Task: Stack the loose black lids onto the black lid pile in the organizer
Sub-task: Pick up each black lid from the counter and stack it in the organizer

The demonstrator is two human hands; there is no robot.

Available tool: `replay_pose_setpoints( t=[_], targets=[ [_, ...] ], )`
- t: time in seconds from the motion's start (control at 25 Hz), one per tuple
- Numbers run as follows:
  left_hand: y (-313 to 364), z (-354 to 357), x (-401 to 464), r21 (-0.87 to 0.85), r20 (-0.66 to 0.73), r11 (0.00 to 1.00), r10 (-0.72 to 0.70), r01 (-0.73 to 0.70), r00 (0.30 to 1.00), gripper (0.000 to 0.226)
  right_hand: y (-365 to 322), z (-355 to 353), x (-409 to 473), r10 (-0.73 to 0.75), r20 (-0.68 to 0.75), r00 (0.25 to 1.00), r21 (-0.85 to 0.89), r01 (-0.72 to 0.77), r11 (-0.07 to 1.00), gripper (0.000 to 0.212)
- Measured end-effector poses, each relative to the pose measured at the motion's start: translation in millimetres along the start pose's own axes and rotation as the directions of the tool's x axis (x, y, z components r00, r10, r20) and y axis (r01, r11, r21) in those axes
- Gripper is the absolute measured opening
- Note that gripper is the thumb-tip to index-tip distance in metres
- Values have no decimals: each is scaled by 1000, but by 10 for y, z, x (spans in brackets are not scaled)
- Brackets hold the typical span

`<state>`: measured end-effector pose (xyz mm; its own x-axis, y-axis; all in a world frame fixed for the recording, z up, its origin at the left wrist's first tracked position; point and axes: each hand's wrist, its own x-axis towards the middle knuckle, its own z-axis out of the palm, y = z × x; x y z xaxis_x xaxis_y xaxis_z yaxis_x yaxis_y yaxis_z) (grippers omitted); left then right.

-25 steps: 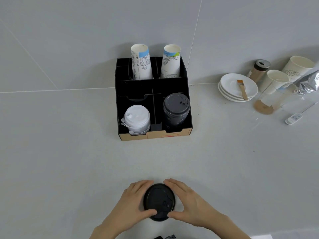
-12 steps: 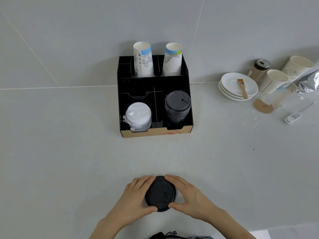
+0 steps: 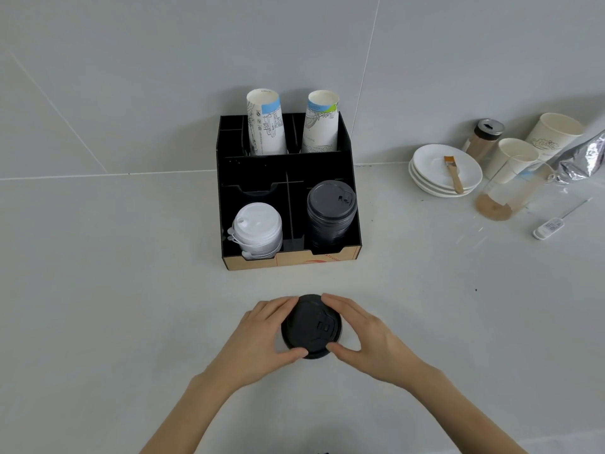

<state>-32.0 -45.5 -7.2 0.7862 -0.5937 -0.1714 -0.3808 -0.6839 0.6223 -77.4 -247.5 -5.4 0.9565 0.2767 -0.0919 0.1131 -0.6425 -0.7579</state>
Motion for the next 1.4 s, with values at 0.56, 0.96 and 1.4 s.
replay_pose_setpoints(
  t=[0.56, 0.96, 1.4],
  targets=[
    [389, -647, 868, -19, -263, 996, 80, -88, 961, 66, -17, -796, 712, -129, -277, 952, -68, 114, 991, 57],
    [352, -727, 1516, -13, -298, 999, 31, -37, 954, 63, 206, -1074, 1224, -77, -327, 942, -72, 56, 996, 54],
    [245, -659, 1748, -3, -231, 1000, 15, -16, 973, 61, 489, -980, 1347, -9, -349, 937, 36, 24, 999, 50]
  ],
)
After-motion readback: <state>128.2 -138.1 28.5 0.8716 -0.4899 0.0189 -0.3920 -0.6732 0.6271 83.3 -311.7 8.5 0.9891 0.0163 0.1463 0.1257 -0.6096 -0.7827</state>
